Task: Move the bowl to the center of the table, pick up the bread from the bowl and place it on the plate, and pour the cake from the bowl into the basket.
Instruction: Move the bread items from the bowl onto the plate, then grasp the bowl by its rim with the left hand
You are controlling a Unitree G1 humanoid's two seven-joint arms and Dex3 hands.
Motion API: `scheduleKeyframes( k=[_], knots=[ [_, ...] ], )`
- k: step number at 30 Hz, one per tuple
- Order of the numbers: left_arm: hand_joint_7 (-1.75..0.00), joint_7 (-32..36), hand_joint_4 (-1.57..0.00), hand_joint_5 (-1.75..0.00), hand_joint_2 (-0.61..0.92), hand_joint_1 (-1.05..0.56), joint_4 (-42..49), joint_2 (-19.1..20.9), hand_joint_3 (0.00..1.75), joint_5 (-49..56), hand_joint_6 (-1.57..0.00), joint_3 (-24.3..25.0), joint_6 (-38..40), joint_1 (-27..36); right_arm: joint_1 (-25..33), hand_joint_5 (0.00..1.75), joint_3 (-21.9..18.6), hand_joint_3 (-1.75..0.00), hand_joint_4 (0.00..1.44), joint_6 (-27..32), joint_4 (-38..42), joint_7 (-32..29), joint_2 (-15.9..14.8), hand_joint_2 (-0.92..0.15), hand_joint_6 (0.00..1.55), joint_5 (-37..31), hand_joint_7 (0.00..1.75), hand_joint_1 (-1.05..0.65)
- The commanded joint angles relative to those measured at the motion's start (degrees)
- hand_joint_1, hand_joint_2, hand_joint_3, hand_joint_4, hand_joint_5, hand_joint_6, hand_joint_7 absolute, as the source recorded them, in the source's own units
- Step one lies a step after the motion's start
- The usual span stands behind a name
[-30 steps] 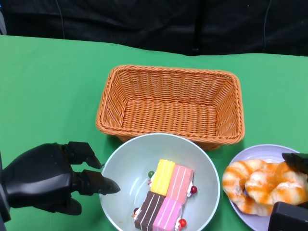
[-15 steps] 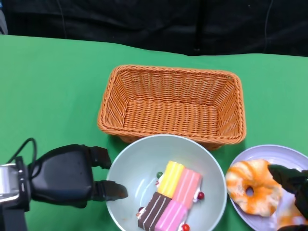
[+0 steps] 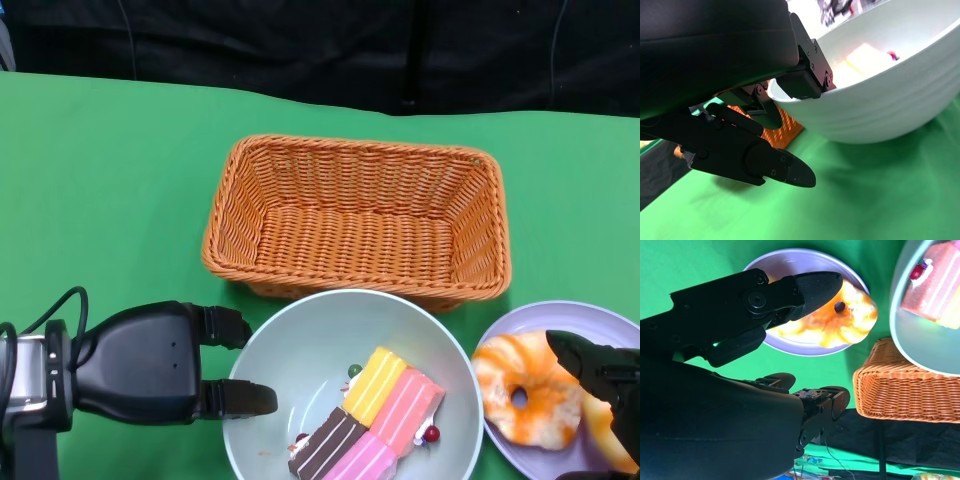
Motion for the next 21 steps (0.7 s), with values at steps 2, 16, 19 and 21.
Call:
scheduleKeyframes(
  k=[2,16,19,21],
  knots=[
    [-0.02,1.58,-0.5,-0.71,0.85,-0.47,1.58,0.04,0.0,-3.55,-0.76,-0.22,0.48,0.01,0.46,0.2,-1.55,-0.18,0.19,-0.52,-1.11,-0.07,1.03,-0.92,0.19,0.09,0.01,-0.76],
    [-0.02,-0.55,-0.51,-0.76,0.89,-0.5,-0.41,0.96,0.01,-8.54,-0.8,0.86,5.67,1.84,0.72,0.23,-2.98,-0.18,0.19,-2.66,-0.66,-0.32,2.84,-0.92,0.2,0.88,0.01,-0.74],
    [-0.02,5.99,-0.4,-0.86,0.84,-0.56,0.13,0.86,0.0,-5.67,-0.8,-0.48,7.21,0.74,0.71,0.23,-3.2,-0.18,0.19,-2.85,-0.78,-0.21,2.93,-0.92,0.2,1.18,0.01,-0.74],
    [-0.01,9.4,-0.3,-0.97,0.81,-0.59,0.87,0.67,0.0,-4.0,-0.79,-1.4,8.01,0.06,0.72,0.23,-3.3,-0.18,0.18,-2.95,-0.82,-0.15,2.92,-0.92,0.2,1.35,0.01,-0.74]
  ],
)
